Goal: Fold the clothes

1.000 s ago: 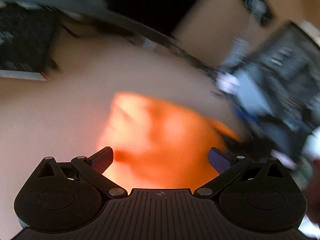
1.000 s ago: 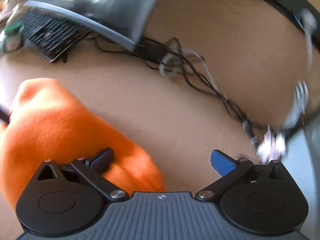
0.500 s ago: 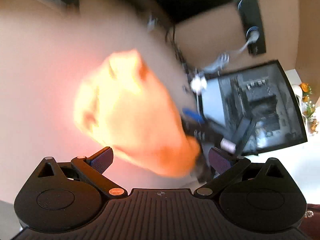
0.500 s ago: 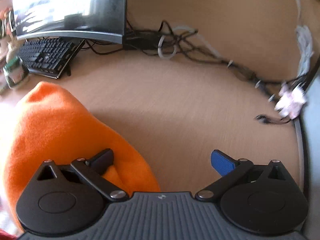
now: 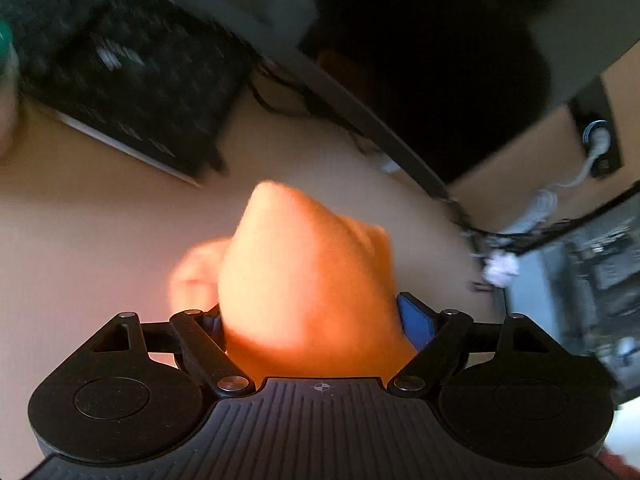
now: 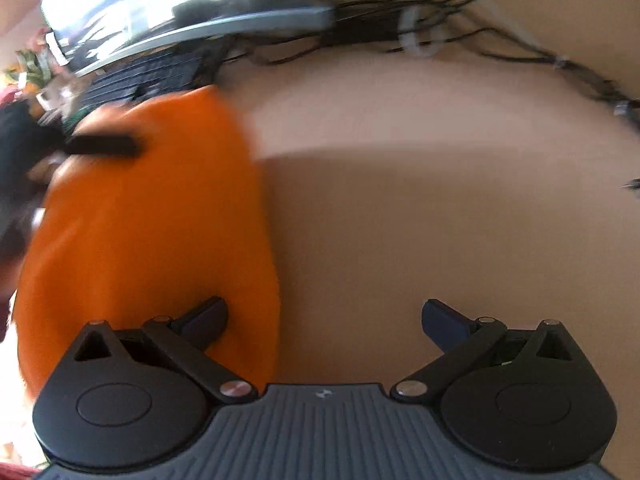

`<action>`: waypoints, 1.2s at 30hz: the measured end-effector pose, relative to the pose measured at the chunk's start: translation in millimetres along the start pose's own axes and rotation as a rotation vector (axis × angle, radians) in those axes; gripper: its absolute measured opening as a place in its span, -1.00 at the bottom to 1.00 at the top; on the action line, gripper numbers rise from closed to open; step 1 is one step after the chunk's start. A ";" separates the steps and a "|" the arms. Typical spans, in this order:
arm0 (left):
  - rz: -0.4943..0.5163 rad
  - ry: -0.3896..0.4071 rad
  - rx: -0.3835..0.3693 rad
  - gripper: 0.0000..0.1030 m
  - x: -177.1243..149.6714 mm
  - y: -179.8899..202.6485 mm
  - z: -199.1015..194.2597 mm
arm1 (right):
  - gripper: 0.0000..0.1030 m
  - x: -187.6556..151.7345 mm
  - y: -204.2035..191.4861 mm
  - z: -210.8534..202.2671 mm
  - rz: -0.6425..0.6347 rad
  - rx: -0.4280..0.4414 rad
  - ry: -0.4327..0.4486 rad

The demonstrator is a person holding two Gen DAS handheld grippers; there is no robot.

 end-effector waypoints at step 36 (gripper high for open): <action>0.032 0.164 -0.236 0.65 -52.3 16.2 -34.0 | 0.66 68.1 -15.7 19.6 0.099 0.156 0.183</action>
Point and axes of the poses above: each gripper's, at about its wrist camera, not at the fingertips, and z roughly the way its jaws point, y to its right, x to its top, the point moved 1 cm from there along z, roughly the way its jaws point, and after that the axes turned 3 degrees about z, right-handed, at the moved point
